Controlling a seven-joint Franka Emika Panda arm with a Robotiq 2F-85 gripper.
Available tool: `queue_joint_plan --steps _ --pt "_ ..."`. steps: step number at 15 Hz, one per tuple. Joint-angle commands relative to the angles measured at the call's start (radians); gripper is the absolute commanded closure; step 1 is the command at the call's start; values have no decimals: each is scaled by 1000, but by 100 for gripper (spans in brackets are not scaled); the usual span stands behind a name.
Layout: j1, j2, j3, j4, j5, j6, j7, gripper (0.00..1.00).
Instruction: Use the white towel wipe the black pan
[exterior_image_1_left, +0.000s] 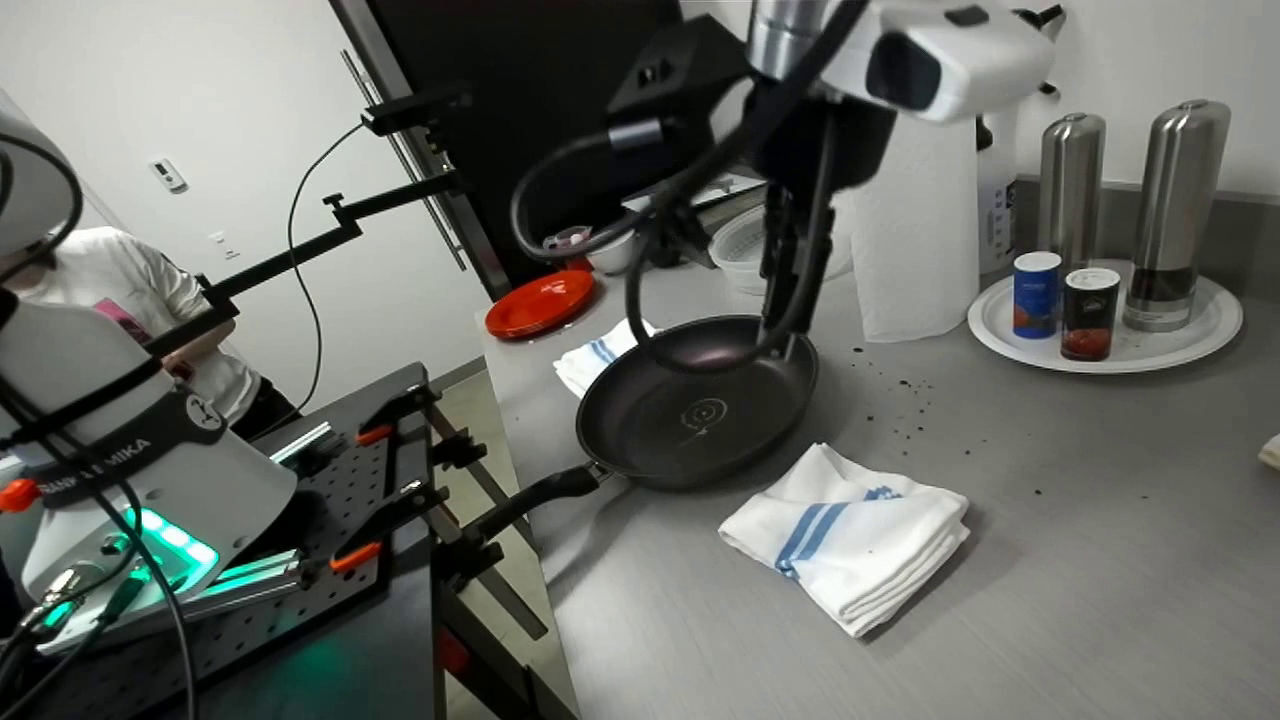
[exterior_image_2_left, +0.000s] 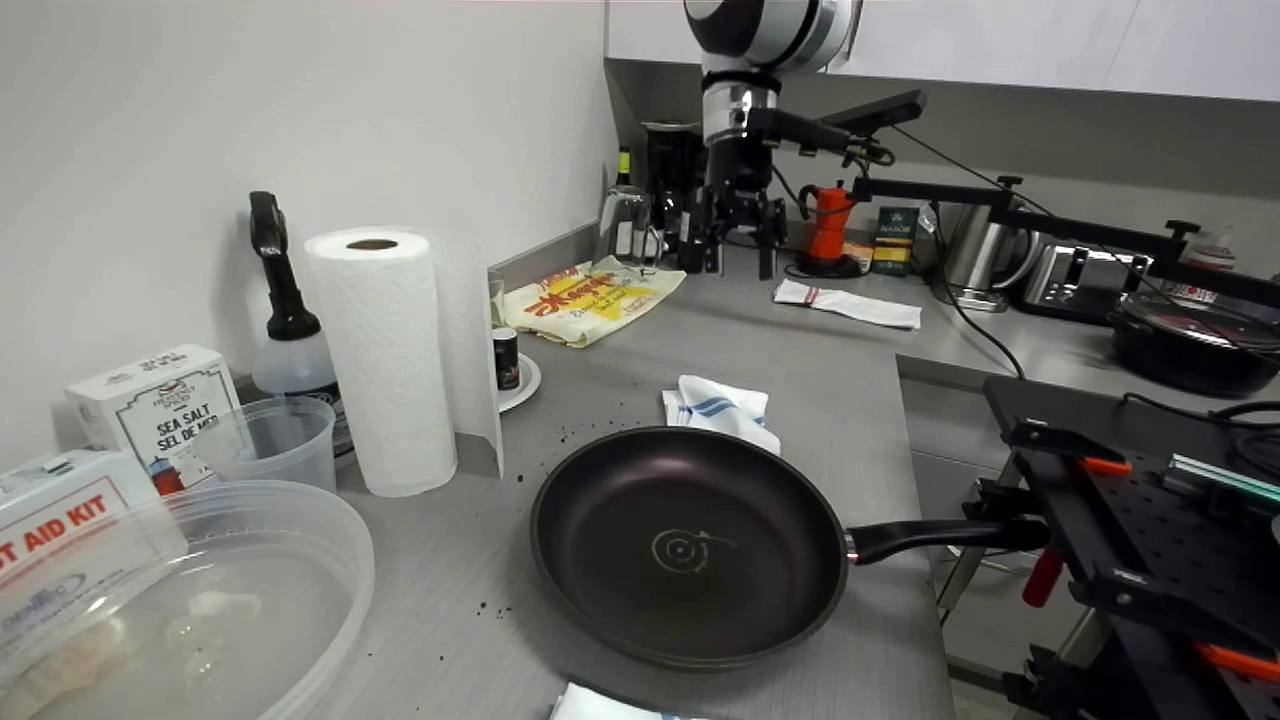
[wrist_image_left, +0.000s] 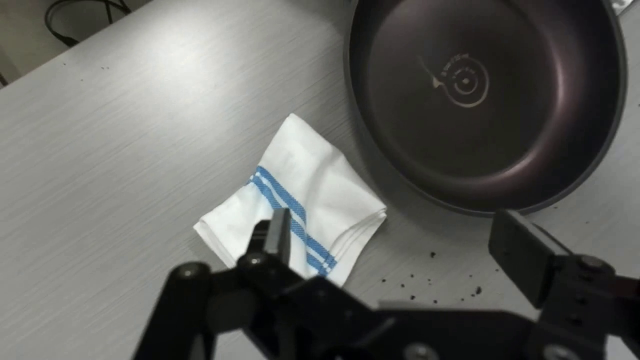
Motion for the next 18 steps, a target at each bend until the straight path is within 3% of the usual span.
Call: queue_joint_plan --steps 1,4,9,14,18 --pt "35 -233 -3 -180 -13 -43 -62 0" --pt "86 -394 4 -289 -13 -43 -84 0" --pt "210 -637 45 -446 -23 30 -15 0" --pt "295 -834 115 -607 -23 185 171 0" --pt "314 -916 176 -693 -47 262 343 0"
